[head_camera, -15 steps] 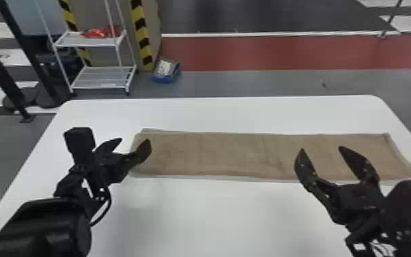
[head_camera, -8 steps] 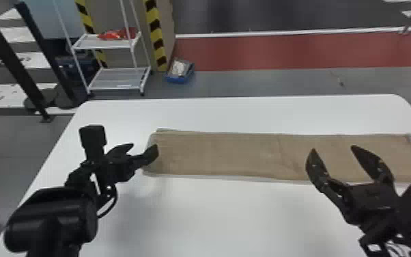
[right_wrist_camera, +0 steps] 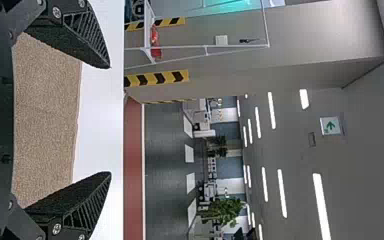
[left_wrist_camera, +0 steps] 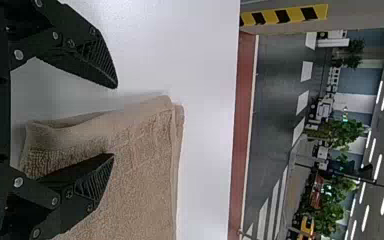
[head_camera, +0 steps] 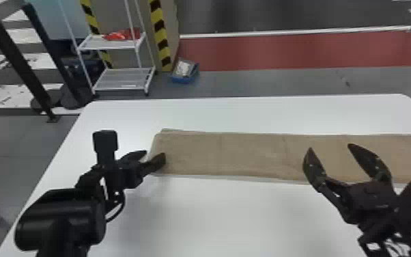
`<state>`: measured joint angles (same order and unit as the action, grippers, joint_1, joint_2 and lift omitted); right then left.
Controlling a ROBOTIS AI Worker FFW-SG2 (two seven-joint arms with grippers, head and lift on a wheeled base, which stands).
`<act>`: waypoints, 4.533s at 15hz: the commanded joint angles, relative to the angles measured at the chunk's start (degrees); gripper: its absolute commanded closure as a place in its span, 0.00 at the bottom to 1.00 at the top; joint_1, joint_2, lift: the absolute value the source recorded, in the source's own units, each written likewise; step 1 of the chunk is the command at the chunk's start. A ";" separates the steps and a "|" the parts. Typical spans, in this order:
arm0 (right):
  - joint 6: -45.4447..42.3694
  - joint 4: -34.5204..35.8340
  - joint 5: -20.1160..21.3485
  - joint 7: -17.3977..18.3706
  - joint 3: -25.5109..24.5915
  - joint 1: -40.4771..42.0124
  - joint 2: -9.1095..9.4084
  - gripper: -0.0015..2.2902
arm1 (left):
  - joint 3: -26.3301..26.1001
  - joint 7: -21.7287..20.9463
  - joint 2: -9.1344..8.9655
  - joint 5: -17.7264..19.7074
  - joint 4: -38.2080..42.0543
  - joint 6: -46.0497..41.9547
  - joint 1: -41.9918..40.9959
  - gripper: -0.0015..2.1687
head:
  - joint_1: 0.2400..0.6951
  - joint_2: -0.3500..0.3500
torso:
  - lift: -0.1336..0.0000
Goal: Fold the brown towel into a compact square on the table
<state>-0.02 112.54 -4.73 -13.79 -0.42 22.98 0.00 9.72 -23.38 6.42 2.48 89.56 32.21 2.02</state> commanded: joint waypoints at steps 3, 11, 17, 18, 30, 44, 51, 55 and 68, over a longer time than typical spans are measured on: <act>-0.02 0.22 -0.45 -0.01 0.07 0.23 0.05 0.06 | 0.47 0.18 -0.27 0.33 2.46 1.68 -0.61 0.65 | 1.00 0.65 | 0.08; -0.37 0.22 -0.45 -0.01 0.51 0.14 0.05 0.06 | 7.50 1.32 -0.71 5.16 18.46 6.78 -6.42 0.87 | 1.00 0.69 | 0.08; -0.37 -0.83 -1.59 -0.01 0.51 -0.48 0.05 0.06 | 13.04 2.11 -0.53 7.80 39.73 36.31 -6.42 0.87 | 1.00 0.80 | 0.08; -1.60 -0.92 -1.68 0.25 0.51 -0.48 0.05 0.06 | 10.49 3.17 -0.79 7.53 41.84 38.24 -6.42 0.87 | 1.00 0.80 | 0.08; -3.71 -4.97 -13.02 0.96 -15.14 -0.83 -2.72 0.06 | -21.59 20.57 -6.57 3.40 25.23 16.45 -5.27 0.87 | 1.00 0.19 | 0.08; 14.75 -8.74 -6.08 -2.03 0.42 -12.78 -1.93 0.06 | -13.94 19.78 -6.16 10.61 22.59 -13.44 -16.26 0.01 | 1.00 0.26 | 0.08; 21.08 -19.20 1.66 -2.12 13.08 -20.69 0.05 0.13 | -8.67 17.58 -3.61 9.91 21.10 -26.27 -21.71 0.01 | 1.00 0.71 | 0.08; 20.72 -19.91 4.65 1.66 14.48 -21.31 0.05 0.14 | -8.67 16.17 -3.52 9.91 19.25 -26.44 -21.27 0.01 | 1.00 0.77 | 0.08; 22.31 -21.31 3.15 2.63 15.10 -23.24 0.05 0.26 | -9.46 13.62 -2.82 10.43 14.94 -26.27 -18.28 0.01 | 1.00 0.74 | 0.08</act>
<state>22.26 91.23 -1.54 -11.22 14.26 -0.03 0.00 0.28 -9.69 3.60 12.81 105.14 5.94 -16.50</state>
